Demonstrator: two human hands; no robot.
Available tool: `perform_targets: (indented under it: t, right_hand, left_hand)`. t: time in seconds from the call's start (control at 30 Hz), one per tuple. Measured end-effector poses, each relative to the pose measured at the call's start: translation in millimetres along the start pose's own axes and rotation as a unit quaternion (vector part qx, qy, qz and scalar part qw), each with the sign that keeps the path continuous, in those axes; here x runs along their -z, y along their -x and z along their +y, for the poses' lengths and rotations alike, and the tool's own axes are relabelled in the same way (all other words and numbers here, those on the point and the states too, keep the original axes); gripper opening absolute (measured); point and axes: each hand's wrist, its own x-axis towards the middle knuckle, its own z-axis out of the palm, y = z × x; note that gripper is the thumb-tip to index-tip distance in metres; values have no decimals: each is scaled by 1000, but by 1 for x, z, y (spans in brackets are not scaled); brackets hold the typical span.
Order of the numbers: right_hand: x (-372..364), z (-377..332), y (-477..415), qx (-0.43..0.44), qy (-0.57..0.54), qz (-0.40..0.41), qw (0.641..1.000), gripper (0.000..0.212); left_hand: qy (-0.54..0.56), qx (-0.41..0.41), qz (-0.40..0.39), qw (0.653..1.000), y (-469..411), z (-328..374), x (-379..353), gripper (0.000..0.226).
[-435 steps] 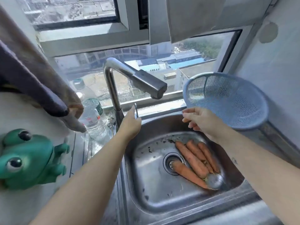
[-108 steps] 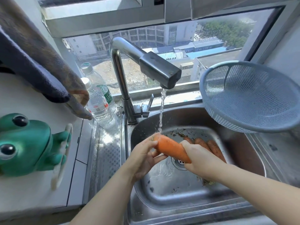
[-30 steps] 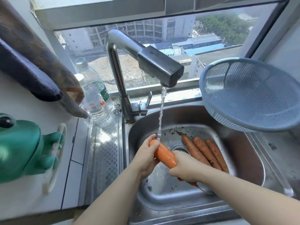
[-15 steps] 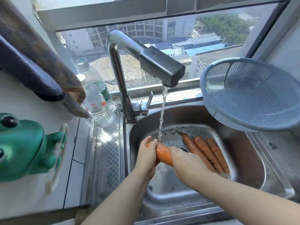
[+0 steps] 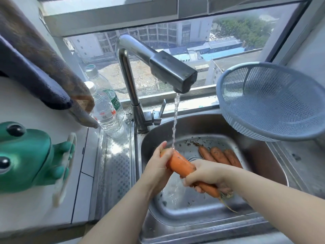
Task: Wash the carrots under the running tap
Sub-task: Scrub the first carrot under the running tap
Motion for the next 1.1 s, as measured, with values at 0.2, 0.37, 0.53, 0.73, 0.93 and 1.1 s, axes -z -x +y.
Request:
perform_targets:
  t: [0.2, 0.37, 0.53, 0.73, 0.93, 1.1]
  right_hand:
    - [-19, 3, -3, 1, 211, 139, 967, 15]
    - [-27, 4, -12, 20, 259, 202, 944, 19]
    - [-11, 8, -3, -1, 199, 154, 968, 23]
    - [-10, 7, 2, 12, 173, 149, 973, 17]
    - [-12, 4, 2, 15, 208, 164, 964, 19]
    - [-9, 7, 8, 30, 199, 145, 969, 19]
  left_hand:
    - [-162, -30, 26, 986, 6, -8, -1, 60]
    - [-195, -75, 147, 967, -5, -11, -10, 21]
    - [2, 23, 21, 999, -1, -3, -5, 45]
    - [-75, -10, -33, 997, 5, -2, 1, 73]
    - [-45, 2, 23, 999, -1, 1, -10, 46]
    - [-37, 25, -70, 997, 8, 7, 7, 62]
